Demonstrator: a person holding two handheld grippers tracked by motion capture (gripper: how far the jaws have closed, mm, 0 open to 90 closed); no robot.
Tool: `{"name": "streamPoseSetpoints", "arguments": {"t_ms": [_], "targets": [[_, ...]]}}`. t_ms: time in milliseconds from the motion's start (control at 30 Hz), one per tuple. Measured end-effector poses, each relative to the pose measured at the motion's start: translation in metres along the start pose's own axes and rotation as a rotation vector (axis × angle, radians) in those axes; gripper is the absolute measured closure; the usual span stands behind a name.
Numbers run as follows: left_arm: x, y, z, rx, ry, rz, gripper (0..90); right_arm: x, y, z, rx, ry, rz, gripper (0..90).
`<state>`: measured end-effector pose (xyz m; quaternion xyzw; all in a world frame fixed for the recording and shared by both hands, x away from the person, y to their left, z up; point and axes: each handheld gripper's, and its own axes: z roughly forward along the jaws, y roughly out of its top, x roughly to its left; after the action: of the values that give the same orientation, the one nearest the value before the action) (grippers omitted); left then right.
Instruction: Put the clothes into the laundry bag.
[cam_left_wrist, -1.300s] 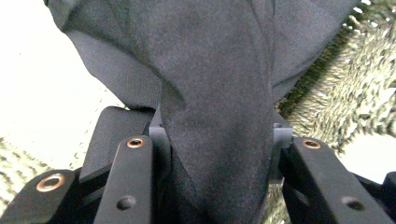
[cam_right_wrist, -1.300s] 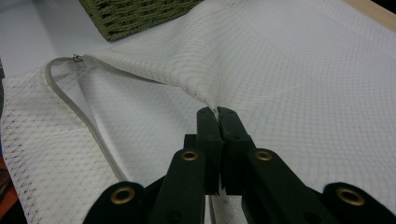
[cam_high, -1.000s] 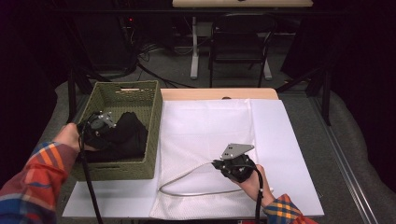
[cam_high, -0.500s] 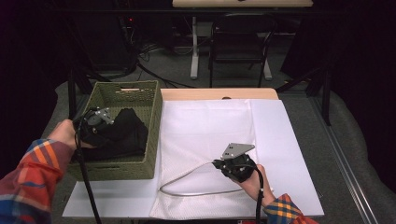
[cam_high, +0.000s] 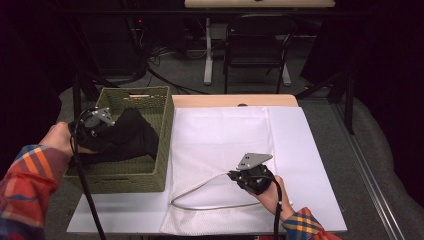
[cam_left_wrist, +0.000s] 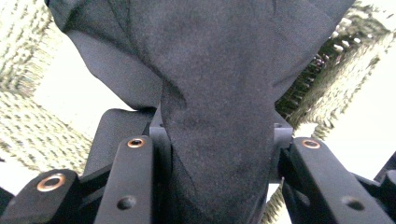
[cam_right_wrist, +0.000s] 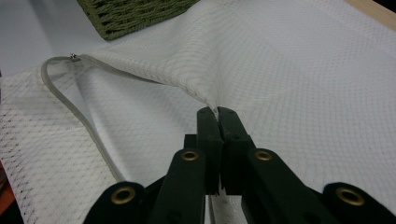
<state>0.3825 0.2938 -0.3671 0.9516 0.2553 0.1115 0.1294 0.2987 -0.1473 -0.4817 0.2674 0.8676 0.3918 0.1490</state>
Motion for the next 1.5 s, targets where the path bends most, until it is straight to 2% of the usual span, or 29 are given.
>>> {"name": "streamPoseSetpoints", "arguments": {"t_ms": [100,167,233,633,733,833,933,1300,1500], "targets": [[-0.002,0.002,-0.006,0.002,0.009,0.011,59.5,0.000,0.000,0.000,0.000,0.000,0.001,88.8],[-0.004,0.004,-0.011,0.007,0.020,-0.001,59.5,0.000,0.000,0.000,0.002,-0.001,0.001,88.8],[-0.004,0.004,-0.013,0.006,0.020,0.004,59.5,0.000,0.000,0.000,0.001,-0.001,0.002,88.8],[-0.010,0.008,-0.032,-0.022,0.014,0.008,59.5,-0.001,0.000,0.000,-0.003,0.002,0.012,88.8],[-0.012,0.009,-0.035,-0.024,-0.002,0.007,59.5,-0.001,0.000,0.000,-0.005,0.003,0.010,88.8],[-0.014,0.010,-0.037,-0.020,0.003,0.009,59.5,-0.001,0.000,0.001,-0.002,0.001,0.008,88.9],[-0.016,0.010,-0.041,-0.035,-0.009,0.002,59.4,-0.001,0.000,0.000,-0.003,0.001,0.010,88.9],[-0.031,0.014,-0.055,-0.061,-0.011,0.020,59.4,-0.001,0.001,-0.001,-0.006,-0.001,0.008,88.8],[-0.042,0.019,-0.061,-0.081,-0.028,0.035,59.4,-0.001,0.001,0.001,-0.007,0.000,0.011,88.8]]}}
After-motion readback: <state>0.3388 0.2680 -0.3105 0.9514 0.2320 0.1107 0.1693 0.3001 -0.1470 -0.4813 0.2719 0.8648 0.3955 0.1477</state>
